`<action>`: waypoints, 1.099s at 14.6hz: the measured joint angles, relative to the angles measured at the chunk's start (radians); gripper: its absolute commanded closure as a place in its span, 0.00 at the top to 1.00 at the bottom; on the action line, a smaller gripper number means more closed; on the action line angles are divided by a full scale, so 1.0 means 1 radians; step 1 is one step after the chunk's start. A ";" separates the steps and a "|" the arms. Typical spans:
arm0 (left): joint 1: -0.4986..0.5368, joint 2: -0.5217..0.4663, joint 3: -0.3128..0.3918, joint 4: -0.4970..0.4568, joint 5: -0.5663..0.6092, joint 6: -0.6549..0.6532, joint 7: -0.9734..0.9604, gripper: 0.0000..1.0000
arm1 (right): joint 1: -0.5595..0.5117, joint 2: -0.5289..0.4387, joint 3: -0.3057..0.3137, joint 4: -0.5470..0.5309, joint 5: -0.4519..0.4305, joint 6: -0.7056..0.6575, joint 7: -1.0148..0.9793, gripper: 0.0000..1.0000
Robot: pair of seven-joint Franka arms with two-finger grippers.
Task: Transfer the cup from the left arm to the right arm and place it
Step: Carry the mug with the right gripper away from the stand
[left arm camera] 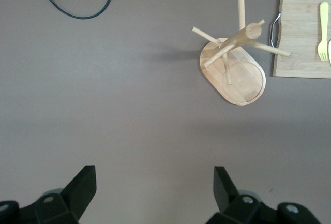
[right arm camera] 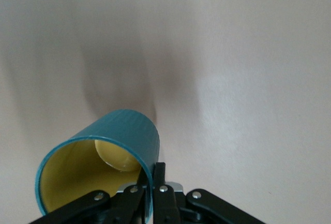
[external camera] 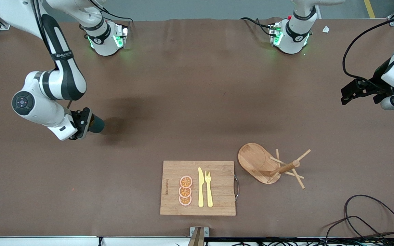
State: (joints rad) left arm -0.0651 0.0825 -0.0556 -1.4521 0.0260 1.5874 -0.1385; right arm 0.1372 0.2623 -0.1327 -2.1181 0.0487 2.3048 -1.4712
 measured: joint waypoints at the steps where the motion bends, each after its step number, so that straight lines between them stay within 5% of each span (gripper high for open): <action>1: 0.000 0.000 0.000 0.004 0.000 0.000 0.000 1.00 | -0.020 0.001 0.000 -0.011 -0.009 0.026 -0.039 0.02; 7: 0.009 0.002 0.004 0.006 0.000 0.000 0.000 1.00 | -0.102 0.004 0.000 -0.034 -0.098 0.121 -0.129 0.02; 16: 0.013 0.002 0.006 0.006 -0.001 0.000 0.000 1.00 | -0.109 0.023 0.004 -0.115 -0.110 0.250 -0.130 0.02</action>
State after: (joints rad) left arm -0.0516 0.0848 -0.0499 -1.4460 0.0250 1.5874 -0.1386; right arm 0.0284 0.2854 -0.1288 -2.2331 -0.0615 2.5545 -1.6015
